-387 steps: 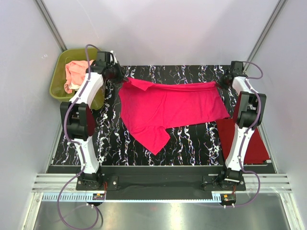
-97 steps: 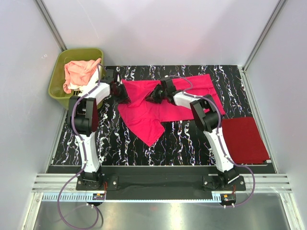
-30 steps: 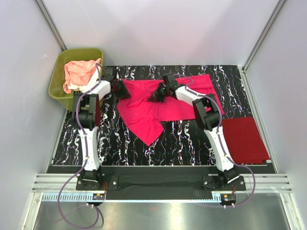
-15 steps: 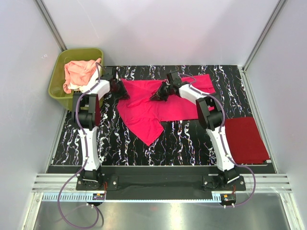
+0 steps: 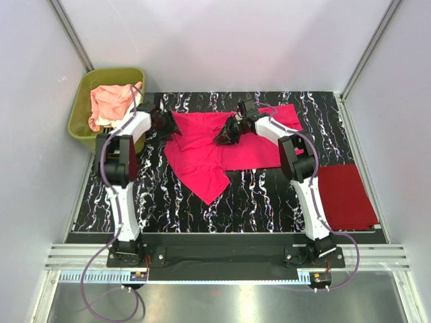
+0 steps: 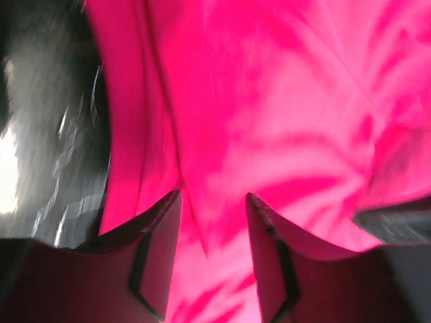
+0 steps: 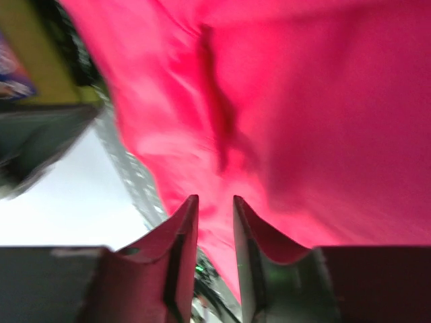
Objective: Fold and stack the t-shirts
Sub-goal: Fold the tshirt
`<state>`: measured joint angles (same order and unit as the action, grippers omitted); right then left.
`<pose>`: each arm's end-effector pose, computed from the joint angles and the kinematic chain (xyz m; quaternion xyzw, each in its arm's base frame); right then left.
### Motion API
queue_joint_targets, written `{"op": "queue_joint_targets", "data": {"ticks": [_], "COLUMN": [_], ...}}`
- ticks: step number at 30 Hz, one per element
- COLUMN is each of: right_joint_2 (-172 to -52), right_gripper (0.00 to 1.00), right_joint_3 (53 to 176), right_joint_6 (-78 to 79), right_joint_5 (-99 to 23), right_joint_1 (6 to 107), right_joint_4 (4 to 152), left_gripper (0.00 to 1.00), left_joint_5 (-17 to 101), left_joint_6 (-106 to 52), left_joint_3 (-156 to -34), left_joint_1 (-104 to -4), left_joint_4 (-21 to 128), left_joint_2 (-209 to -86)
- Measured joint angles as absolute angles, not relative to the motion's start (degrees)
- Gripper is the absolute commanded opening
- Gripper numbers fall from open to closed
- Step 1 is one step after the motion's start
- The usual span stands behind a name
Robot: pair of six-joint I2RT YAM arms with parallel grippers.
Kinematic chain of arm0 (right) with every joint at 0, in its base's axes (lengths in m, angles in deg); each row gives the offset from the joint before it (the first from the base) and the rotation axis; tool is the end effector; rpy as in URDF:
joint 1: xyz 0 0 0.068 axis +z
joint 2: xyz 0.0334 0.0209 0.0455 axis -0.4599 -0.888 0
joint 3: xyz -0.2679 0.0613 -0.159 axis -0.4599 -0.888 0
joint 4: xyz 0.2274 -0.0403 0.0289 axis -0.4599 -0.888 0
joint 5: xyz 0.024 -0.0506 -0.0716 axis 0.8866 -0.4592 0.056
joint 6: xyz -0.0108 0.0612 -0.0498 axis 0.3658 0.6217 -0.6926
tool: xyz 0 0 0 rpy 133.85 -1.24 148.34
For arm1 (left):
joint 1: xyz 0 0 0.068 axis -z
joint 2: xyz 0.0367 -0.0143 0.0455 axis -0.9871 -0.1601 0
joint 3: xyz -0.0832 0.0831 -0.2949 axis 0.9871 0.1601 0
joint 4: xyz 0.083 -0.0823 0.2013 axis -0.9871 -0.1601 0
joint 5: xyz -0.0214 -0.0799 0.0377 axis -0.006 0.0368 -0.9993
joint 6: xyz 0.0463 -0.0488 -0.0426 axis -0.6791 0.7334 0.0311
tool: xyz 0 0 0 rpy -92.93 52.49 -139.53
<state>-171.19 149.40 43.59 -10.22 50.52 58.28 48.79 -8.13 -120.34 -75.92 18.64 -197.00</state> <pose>0.4963 0.2558 0.1567 0.1043 0.8949 0.4249 0.0878 0.4815 -0.0591 0.2006 -0.1794 0.9414 -0.1995 0.2042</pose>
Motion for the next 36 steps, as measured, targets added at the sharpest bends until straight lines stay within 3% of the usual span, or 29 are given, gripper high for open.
{"op": "queue_joint_targets", "data": {"ticks": [4, 8, 12, 14, 23, 36], "right_joint_2": [-171.2, -171.1, -168.3, -165.3, -147.7, -140.5], "right_gripper": [0.38, 0.38, 0.4, 0.41, 0.43, 0.44], "right_joint_3": [149.4, 150.1, 148.2, 145.4, 127.8, 120.0], "right_joint_6": [37.9, 33.3, 30.8, 30.0, 27.7, 25.4], "right_joint_5": [-11.3, -13.1, -15.0, -15.5, -16.6, -16.7], "right_joint_1": [50.3, 49.4, 47.4, 46.3, 40.9, 35.3], "right_joint_4": [53.7, 50.1, 50.2, 50.3, 54.7, 55.2], "left_gripper": [0.58, 0.57, 0.4, 0.38, 0.46, 0.55], "left_joint_5": [48.4, 51.0, 53.8, 54.5, 55.3, 55.4], "left_joint_6": [-7.5, -6.6, -6.2, -6.2, -6.7, -7.3], "left_joint_3": [-112.3, -105.4, -101.9, -99.9, -99.3, -99.3], "left_joint_1": [-75.9, -75.9, -75.9, -75.9, -75.9, -74.8], "left_joint_4": [19.7, 23.8, 28.0, 28.8, 31.4, 32.5], "left_joint_2": [-186.7, -178.0, -177.5, -178.0, -183.0, -186.7]}}
